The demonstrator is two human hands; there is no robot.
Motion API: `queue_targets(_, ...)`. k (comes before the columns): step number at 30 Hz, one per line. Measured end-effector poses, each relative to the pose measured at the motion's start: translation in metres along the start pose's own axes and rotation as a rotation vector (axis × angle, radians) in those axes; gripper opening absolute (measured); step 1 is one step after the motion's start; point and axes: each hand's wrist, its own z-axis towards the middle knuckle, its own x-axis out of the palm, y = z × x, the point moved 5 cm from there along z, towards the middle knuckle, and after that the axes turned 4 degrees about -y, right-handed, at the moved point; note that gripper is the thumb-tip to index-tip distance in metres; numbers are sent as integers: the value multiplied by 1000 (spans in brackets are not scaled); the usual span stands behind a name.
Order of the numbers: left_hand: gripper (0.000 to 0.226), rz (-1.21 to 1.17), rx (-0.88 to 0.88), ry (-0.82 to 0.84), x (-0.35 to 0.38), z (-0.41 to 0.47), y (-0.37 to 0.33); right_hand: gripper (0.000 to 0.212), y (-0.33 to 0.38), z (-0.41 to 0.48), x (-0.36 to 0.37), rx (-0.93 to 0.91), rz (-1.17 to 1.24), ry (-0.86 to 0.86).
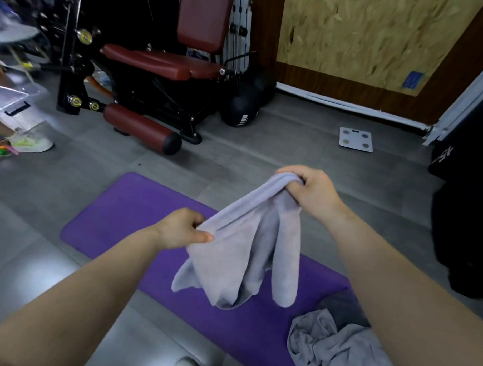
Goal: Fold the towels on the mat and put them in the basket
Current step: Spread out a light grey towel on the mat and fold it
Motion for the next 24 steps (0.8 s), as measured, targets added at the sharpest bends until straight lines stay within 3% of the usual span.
queue_targets(3, 12, 162, -6, -42, -3, 5, 28, 32, -7, 1, -3, 10, -134, -8)
queue_targets(8, 32, 573, 67, -245, -37, 31, 69, 24, -8, 17, 21, 109, -409, -36)
queue_targets(12, 58, 416, 102, -443, -89, 71, 127, 13, -16, 37, 66, 291, -507, -7)
queue_targets(15, 45, 234, 144, -371, -122, 109, 182, 22, -29, 45, 111, 449, -673, 126)
queue_targets(17, 48, 93, 122, -295, -144, 129, 215, 24, -38, 48, 150, 539, -741, 243)
queue_targets(20, 56, 35, 91, -239, -166, 149, 264, 24, -45, 50, 213, 616, -662, 368)
queue_targets(24, 56, 57, -6, -169, -173, 159, 322, 46, -52, 32, 275, 774, -381, 288)
